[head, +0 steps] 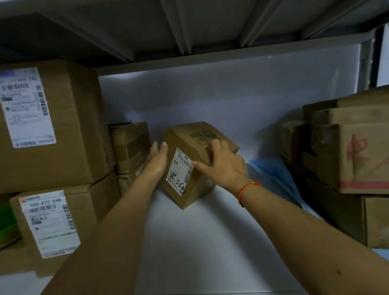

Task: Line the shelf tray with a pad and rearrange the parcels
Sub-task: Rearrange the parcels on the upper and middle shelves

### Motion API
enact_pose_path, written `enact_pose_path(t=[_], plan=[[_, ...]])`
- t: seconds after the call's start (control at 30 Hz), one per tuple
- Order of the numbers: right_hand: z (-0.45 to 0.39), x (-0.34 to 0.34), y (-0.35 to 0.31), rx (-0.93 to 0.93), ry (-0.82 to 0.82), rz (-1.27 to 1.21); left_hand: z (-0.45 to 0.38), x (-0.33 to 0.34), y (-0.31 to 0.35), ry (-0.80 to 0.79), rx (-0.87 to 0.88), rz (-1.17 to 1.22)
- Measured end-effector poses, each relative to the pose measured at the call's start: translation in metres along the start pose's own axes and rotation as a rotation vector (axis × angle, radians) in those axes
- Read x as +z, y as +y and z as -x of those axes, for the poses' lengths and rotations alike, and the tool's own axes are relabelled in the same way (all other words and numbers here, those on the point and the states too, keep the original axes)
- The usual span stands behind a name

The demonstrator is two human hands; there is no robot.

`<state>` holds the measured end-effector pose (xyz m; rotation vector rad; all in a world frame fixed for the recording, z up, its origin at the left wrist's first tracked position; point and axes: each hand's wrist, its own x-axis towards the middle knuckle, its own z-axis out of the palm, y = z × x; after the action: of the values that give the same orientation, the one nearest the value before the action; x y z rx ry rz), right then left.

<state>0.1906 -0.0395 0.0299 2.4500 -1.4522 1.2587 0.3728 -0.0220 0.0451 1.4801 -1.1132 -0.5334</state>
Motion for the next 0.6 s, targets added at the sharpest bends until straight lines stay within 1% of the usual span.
enact_pose_path(t=[0.1,0.17,0.3,0.37,0.43,0.47,0.5,0.53,0.57,0.6], plan=[[0.002,0.002,0.009,0.057,0.052,0.006,-0.014,0.001,-0.002,-0.01,0.02,-0.017],[0.003,0.006,0.017,0.126,0.075,-0.06,-0.021,0.002,-0.003,-0.008,0.018,-0.036],[0.002,0.01,0.033,0.257,0.135,-0.219,-0.026,0.009,-0.005,-0.094,-0.022,-0.105],[0.001,0.013,0.038,0.389,0.2,-0.387,-0.026,0.013,-0.007,-0.117,-0.038,-0.134],[-0.002,0.018,0.039,0.637,0.223,-0.621,-0.022,0.016,-0.008,-0.133,-0.052,-0.148],[-0.003,0.018,0.037,0.757,0.178,-0.805,-0.021,0.017,-0.01,-0.138,-0.062,-0.155],[-0.003,0.021,0.037,0.848,0.076,-1.007,-0.018,0.018,-0.012,-0.142,-0.074,-0.17],[0.0,0.022,0.034,0.907,-0.062,-1.173,-0.015,0.019,-0.015,-0.143,-0.085,-0.178],[0.005,0.022,0.031,0.931,-0.185,-1.264,-0.013,0.019,-0.017,-0.141,-0.091,-0.184],[0.01,0.023,0.029,0.93,-0.286,-1.275,-0.011,0.019,-0.021,-0.131,-0.098,-0.188]])
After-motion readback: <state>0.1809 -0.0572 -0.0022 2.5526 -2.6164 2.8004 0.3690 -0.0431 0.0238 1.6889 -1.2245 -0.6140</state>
